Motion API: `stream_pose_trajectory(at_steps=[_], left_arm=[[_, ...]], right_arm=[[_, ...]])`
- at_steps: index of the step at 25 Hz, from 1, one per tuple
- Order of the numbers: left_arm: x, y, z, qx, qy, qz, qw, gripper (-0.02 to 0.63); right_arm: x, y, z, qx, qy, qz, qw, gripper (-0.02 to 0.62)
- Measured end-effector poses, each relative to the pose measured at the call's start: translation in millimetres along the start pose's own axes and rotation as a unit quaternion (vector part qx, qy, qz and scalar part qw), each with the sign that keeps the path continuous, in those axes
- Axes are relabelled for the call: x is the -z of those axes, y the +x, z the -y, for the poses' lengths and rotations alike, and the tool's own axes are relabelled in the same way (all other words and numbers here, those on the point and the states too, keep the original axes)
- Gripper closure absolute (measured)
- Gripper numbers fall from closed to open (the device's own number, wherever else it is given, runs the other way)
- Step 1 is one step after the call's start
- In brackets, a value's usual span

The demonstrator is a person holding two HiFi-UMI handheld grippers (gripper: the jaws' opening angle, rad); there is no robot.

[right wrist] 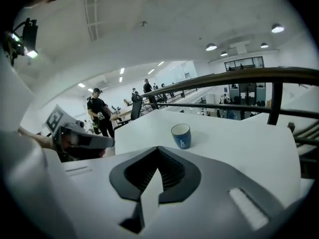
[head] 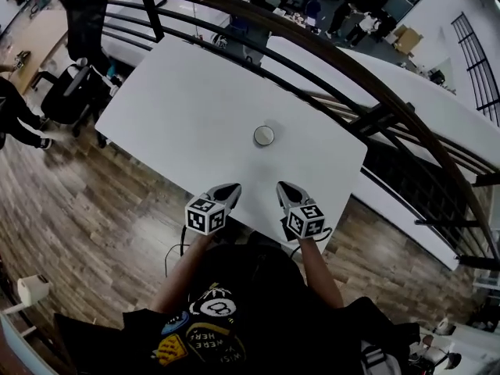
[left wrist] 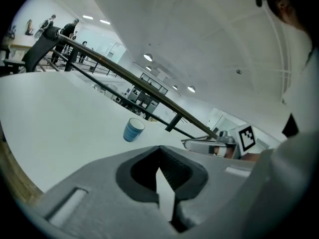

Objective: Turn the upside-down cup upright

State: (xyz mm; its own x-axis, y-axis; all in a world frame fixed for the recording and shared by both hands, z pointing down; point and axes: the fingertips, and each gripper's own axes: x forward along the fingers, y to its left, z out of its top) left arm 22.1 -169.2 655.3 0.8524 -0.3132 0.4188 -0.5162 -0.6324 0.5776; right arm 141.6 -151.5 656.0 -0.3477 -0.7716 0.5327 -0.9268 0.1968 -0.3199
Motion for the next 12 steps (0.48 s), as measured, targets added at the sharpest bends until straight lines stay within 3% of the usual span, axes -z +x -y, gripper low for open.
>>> stream_pose_trajectory(at_steps=[2, 4, 5, 6, 9, 12], left_arm=[[10, 4, 18, -0.028, 0.068, -0.020, 0.9971, 0.604], [22, 15, 49, -0.043, 0.154, -0.043, 0.9861, 0.604], [28, 21, 68, -0.040, 0.176, -0.043, 0.9825, 0.604], [35, 26, 89, -0.032, 0.176, -0.035, 0.9831, 0.604], [55, 29, 149, -0.018, 0.125, 0.008, 0.9919, 0.604], [83, 17, 197, -0.025, 0.119, 0.030, 0.9921, 0.604]], right_arm=[[19, -26, -16, -0.020, 0.017, 0.003, 1.000, 0.592], [33, -51, -28, -0.038, 0.022, 0.006, 0.999, 0.592], [38, -65, -31, -0.047, 0.019, 0.011, 0.999, 0.592], [43, -79, -34, -0.055, 0.015, 0.016, 0.998, 0.592], [55, -132, -30, -0.063, 0.008, 0.037, 0.997, 0.592], [66, -187, -20, -0.056, 0.028, 0.069, 0.996, 0.594]])
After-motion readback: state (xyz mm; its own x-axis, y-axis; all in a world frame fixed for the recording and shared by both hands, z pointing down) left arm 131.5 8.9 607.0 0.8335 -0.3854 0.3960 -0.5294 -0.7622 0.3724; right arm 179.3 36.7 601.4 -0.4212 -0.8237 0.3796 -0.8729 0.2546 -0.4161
